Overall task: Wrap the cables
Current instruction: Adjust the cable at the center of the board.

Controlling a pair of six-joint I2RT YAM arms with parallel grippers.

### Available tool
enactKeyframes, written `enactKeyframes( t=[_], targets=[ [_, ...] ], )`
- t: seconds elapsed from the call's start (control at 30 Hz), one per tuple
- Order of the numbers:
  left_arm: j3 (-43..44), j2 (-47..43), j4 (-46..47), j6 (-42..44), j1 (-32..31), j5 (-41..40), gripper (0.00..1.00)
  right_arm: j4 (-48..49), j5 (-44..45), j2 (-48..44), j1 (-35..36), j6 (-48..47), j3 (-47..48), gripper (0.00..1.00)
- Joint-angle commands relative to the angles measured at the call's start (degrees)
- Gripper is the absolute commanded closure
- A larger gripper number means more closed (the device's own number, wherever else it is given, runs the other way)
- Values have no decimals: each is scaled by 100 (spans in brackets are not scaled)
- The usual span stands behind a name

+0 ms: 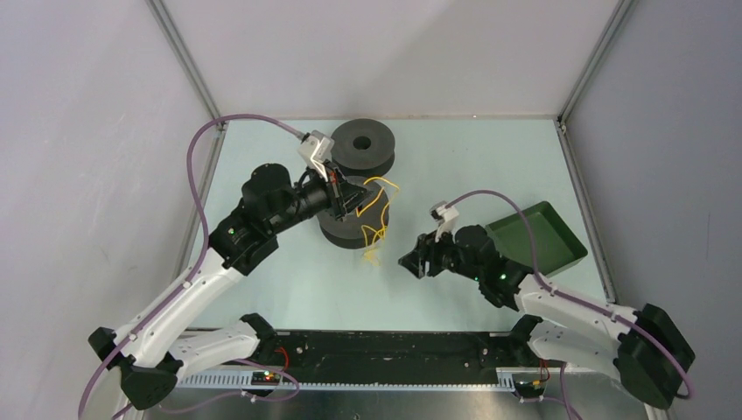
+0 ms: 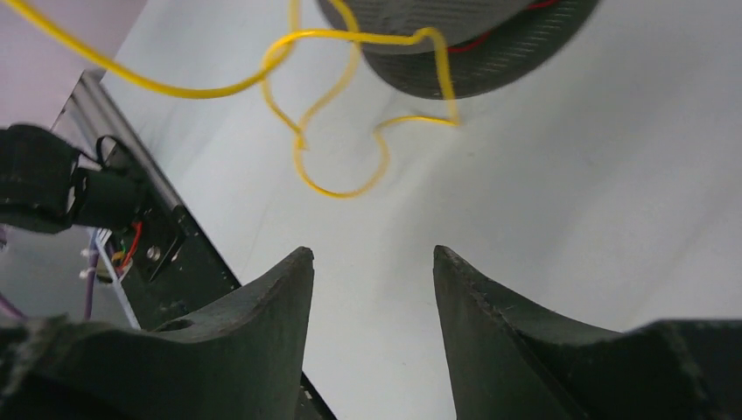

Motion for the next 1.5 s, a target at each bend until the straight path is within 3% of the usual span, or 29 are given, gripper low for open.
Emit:
enactKeyframes(
  t=[0.0, 0.13, 0.37, 0.43, 0.5, 0.6, 0.8, 0.97, 1.17, 1.27, 1.47],
  targets=[
    [-40, -139, 76, -109, -23, -178, 100, 1933, -83, 519, 481, -23, -199, 42],
    [-68, -177, 75, -163, -24, -227, 100, 3275, 404, 1285, 1262, -879, -279, 42],
    [-34, -183, 74, -190, -22, -304, 100, 4707, 808, 2812, 1720, -1617, -298, 45],
    [-32, -215, 40, -197, -17, -371, 100, 4850, 1045, 2951, 1847, -1735, -347, 51],
    [-20, -263, -15, -199, -16, -480, 100, 4900, 1281, 2981, 1906, -1733, -409, 65],
    [-6, -357, -57, -234, -9, -642, 100, 4896, 1914, 2890, 1925, -1605, -541, 74],
    [13, -401, -66, -330, -9, -510, 100, 4772, 1833, 1883, 2106, -1853, -952, 63],
    [-11, -474, -71, -348, -6, -493, 100, 4876, 1864, 1714, 1813, -1663, -1057, 49],
    [-55, -498, -76, -385, -11, -475, 100, 5449, 972, 2149, 1236, -2000, -1029, 45],
    [-53, -487, -69, -415, -8, -453, 100, 5780, 800, 2336, 975, -1714, -997, 46],
    [-66, -498, -70, -450, -6, -477, 100, 6329, 324, 2786, 927, -1526, -706, 47]
  ],
)
